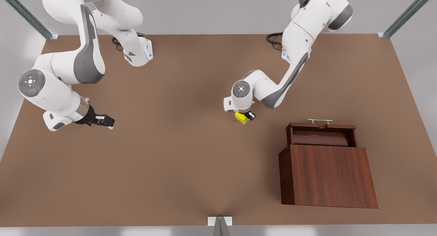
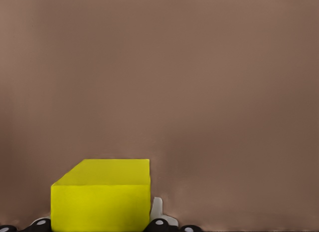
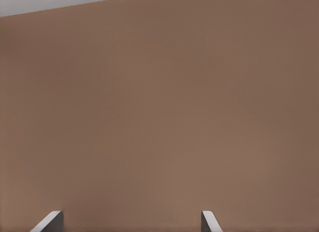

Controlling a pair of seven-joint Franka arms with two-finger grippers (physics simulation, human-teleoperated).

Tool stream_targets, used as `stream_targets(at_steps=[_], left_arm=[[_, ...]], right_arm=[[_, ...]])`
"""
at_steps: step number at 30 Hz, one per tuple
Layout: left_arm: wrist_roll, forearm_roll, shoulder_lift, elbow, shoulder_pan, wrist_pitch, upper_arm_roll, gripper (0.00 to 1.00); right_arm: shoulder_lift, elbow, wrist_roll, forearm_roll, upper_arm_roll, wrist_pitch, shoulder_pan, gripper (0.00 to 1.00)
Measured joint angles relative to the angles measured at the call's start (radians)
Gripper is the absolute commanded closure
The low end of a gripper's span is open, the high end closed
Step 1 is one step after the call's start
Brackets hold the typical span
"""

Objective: Open the drawer with left arm, place the square in the middle with right arm, and place the square in the drawer with left arm

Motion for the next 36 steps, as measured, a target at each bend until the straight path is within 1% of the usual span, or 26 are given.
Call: stream_targets(at_steps=[1,2,3,4,5,7,8,9,11,14,17,25,27,28,29,34,35,36], left_arm=[[0.006,-0.029,-0.058,0.033,0.016,-0.079,0.04,0.36],[0.008,-0.051,-0.106,0.05,0.048,-0.152,0.049,0.36],[-0.013,-0.068,-0.135,0.051,0.088,-0.175,0.053,0.36],[-0.042,-0.083,-0.147,0.063,0.129,-0.179,0.091,0.36],[-0.07,-0.098,-0.165,0.064,0.145,-0.174,0.162,0.36],[-0.129,-0.14,-0.188,0.064,0.247,-0.159,0.242,0.36],[-0.131,-0.154,-0.19,0.063,0.322,-0.133,0.247,0.36],[-0.131,-0.167,-0.189,0.052,0.364,-0.105,0.25,0.36],[-0.117,-0.182,-0.188,0.02,0.363,-0.066,0.267,0.36],[-0.095,-0.184,-0.186,-0.069,0.386,0.017,0.267,0.36],[-0.056,-0.182,-0.174,-0.089,0.412,0.059,0.267,0.35],[0.051,-0.169,-0.15,-0.092,0.461,0.077,0.267,0.34],[0.051,-0.167,-0.142,-0.092,0.463,0.091,0.267,0.32],[0.051,-0.166,-0.141,-0.092,0.463,0.092,0.269,0.03],[0.052,-0.167,-0.141,-0.092,0.464,0.092,0.269,0.0],[0.041,-0.176,-0.145,-0.09,0.464,0.086,0.269,0.0],[0.022,-0.178,-0.174,-0.069,0.464,0.064,0.268,0.0],[0.007,-0.181,-0.221,0.0,0.447,-0.074,0.248,0.0]], right_arm=[[0.0,0.0,0.0,0.0,0.0,0.0,0.0,0.0],[-0.001,0.0,-0.001,0.0,0.0,-0.003,-0.002,0.0],[0.0,-0.001,-0.001,0.0,0.0,-0.003,-0.003,0.0],[0.0,-0.002,0.0,0.0,0.0,-0.003,0.0,0.0],[0.0,-0.002,0.0,0.0,0.0,-0.003,0.001,0.0],[0.0,-0.003,-0.001,-0.002,0.0,-0.003,0.002,0.0],[0.0,-0.003,-0.002,-0.002,0.0,-0.003,0.001,0.0],[0.0,-0.003,-0.002,-0.002,0.0,-0.003,-0.001,0.0],[0.0,-0.003,-0.002,-0.002,0.0,-0.003,0.0,0.0],[0.0,-0.003,-0.002,-0.002,0.0,-0.003,0.0,0.0],[-0.001,-0.002,-0.002,-0.002,0.0,-0.006,-0.001,0.0],[-0.004,-0.002,-0.003,-0.002,0.0,-0.011,-0.003,0.0],[-0.002,-0.002,-0.003,-0.002,0.0,-0.012,-0.003,0.0],[-0.002,-0.002,-0.003,-0.002,0.0,-0.012,-0.003,0.0],[-0.002,-0.002,-0.003,-0.002,0.0,-0.012,-0.003,0.0],[-0.002,0.0,-0.003,-0.002,0.0,-0.012,-0.005,0.0],[-0.002,0.0,-0.002,-0.002,0.0,-0.012,-0.005,0.0],[-0.002,0.0,-0.002,-0.002,0.0,-0.012,-0.005,0.0]])
